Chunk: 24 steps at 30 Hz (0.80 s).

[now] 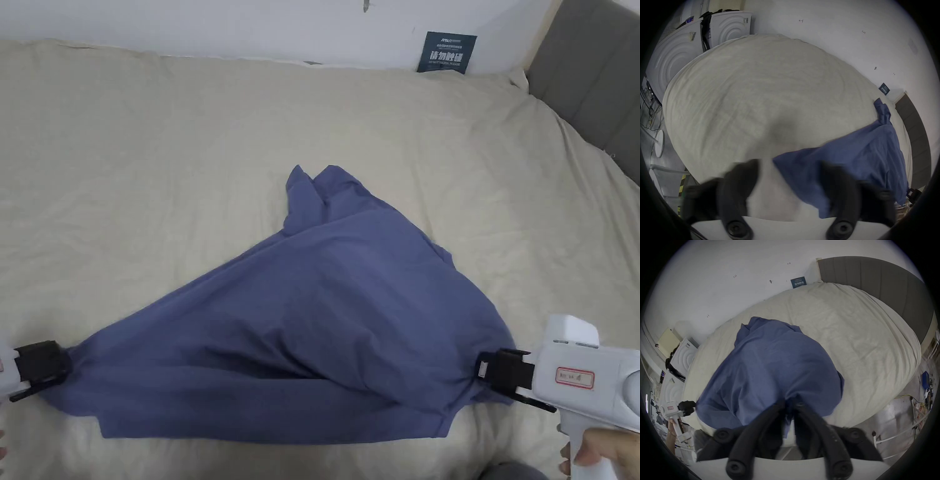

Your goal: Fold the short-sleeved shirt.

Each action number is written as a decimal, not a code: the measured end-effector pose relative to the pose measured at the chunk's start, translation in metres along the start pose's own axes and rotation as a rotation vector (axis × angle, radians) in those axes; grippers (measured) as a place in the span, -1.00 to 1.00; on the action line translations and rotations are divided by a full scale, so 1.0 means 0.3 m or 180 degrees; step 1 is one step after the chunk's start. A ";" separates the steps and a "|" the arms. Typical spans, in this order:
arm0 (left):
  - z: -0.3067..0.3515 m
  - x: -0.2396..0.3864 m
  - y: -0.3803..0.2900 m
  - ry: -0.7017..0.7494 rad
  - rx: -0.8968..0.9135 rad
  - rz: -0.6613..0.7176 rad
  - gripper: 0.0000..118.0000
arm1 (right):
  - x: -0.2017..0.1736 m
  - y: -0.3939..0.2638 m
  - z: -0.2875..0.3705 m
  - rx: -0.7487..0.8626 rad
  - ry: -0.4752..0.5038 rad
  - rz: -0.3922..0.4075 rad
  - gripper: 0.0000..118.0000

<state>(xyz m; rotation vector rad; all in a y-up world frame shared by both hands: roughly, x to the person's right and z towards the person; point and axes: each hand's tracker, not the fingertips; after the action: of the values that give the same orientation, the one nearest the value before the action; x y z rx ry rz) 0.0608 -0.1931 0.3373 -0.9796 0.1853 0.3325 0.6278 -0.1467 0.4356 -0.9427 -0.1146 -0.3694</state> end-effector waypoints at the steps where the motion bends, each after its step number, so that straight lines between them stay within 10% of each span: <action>1: 0.009 -0.005 0.002 0.0009 0.0026 0.0010 1.00 | -0.008 0.002 0.006 0.0031 -0.0168 0.0075 0.39; 2: 0.030 -0.007 0.009 0.0005 0.0127 0.0049 1.00 | -0.018 0.009 0.020 0.0071 -0.0291 0.0158 0.72; 10: 0.346 0.209 0.121 -0.0161 0.1710 -0.0780 1.00 | -0.199 0.130 0.280 0.1392 -0.0337 0.1059 0.95; 18: 0.531 0.449 0.048 -0.0555 0.2752 -0.1165 0.99 | -0.372 0.121 0.375 0.2491 -0.0139 0.0994 1.00; 21: 0.535 0.490 0.007 -0.0583 0.2892 -0.1331 0.26 | -0.404 0.105 0.368 0.2477 -0.0049 0.0939 0.87; 24: 0.534 0.503 -0.008 -0.0721 0.2710 -0.1354 -0.90 | -0.418 0.092 0.359 0.2487 0.0046 0.0930 -0.27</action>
<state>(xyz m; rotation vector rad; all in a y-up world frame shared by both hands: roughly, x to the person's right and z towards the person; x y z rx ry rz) 0.2033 -0.0313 0.3813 -0.1196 -0.0933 -0.0441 0.5276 -0.0126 0.4455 -0.1760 -0.0941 -0.0402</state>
